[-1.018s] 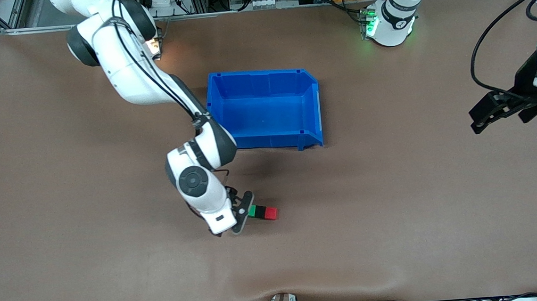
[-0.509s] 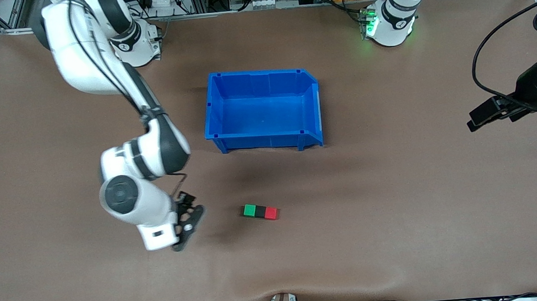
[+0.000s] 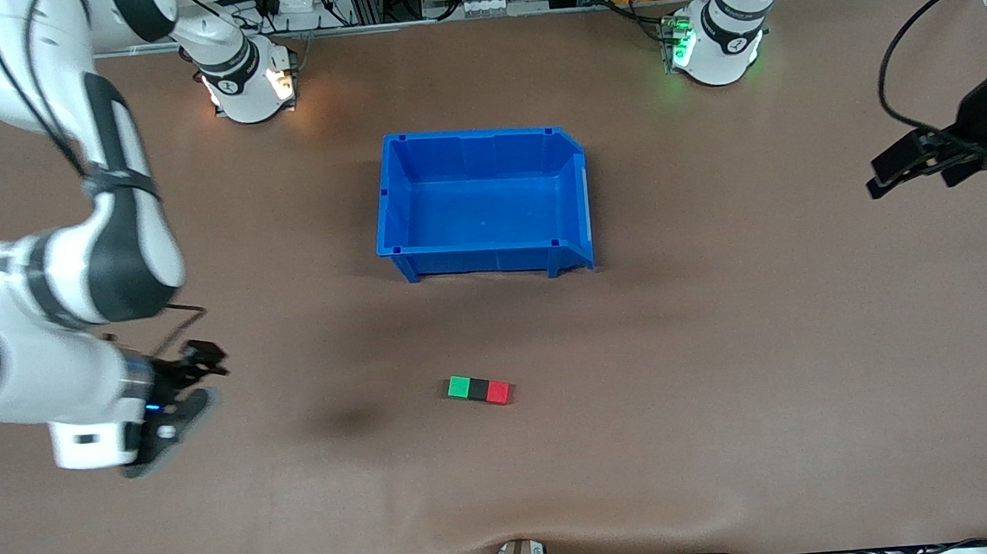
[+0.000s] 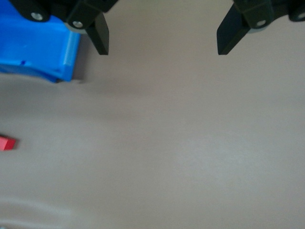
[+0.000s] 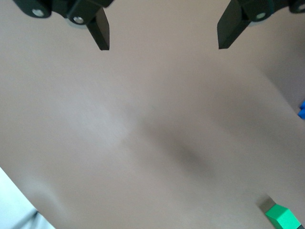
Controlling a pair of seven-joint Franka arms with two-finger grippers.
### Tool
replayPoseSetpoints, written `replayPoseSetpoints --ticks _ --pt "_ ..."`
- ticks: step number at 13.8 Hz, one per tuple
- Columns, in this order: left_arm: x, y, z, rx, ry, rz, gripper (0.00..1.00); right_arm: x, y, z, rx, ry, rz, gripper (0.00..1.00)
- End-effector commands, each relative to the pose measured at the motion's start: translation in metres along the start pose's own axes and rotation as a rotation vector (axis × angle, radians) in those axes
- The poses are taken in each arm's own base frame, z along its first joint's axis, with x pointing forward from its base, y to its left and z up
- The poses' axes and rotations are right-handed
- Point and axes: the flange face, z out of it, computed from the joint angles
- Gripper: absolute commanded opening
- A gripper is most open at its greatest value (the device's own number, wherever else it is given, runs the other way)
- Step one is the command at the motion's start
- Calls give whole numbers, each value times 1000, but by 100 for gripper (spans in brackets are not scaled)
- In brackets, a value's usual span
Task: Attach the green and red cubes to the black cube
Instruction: 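Open the right gripper and withdraw it from the joined cubes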
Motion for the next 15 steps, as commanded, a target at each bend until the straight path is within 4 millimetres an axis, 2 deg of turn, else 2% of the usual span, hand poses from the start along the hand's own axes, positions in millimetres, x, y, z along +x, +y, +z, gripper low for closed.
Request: replayPoseSetpoints --ticks 1,4,5,7,10,11,15 --pt "-7 -28 -3 -7 -2 27 100 -50 -5 -42 13 8 133 100" --pt "-8 -33 -4 -6 -8 58 100 -104 -10 -63 21 0 302 100" --pt "-11 -35 -6 -6 -14 53 100 -118 -17 -72 21 1 352 100" --pt "-19 -44 -8 -5 -16 36 100 -141 -32 -85 24 -3 454 100" --pt "-22 -43 -10 5 -15 34 100 -175 -56 -100 25 -1 579 100" --pt "-21 -40 -10 23 -14 38 100 -189 -57 -102 28 0 640 100" --pt "-12 -46 -12 42 -5 50 100 -206 -58 -109 42 -14 785 100"
